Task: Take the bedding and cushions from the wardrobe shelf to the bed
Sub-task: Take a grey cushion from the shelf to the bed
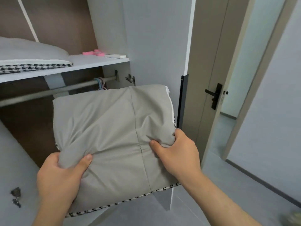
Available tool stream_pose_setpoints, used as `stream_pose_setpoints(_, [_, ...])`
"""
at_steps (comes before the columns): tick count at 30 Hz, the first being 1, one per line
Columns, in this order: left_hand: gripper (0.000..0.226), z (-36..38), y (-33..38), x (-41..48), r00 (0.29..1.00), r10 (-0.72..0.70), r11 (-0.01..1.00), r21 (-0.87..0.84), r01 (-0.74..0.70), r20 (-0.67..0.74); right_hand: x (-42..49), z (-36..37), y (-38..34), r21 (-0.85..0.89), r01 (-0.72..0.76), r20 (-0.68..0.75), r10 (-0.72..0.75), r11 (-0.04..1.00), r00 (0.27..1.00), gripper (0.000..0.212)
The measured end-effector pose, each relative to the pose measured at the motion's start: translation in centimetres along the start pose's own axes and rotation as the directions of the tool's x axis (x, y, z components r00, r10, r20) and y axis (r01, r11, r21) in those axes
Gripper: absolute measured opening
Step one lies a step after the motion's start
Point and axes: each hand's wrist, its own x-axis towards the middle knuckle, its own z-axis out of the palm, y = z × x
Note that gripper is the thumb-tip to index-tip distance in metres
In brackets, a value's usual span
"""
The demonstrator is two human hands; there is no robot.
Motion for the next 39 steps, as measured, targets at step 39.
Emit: stream_pose_setpoints(39, [0.038, 16.5, 29.1, -66.9, -0.313, 0.636, 0.727, -0.683, -0.064, 0.706, -52.1, -43.6, 28.2, 0.476, -0.764, -0.842, 0.477, 0.435, -0.253, 0.06])
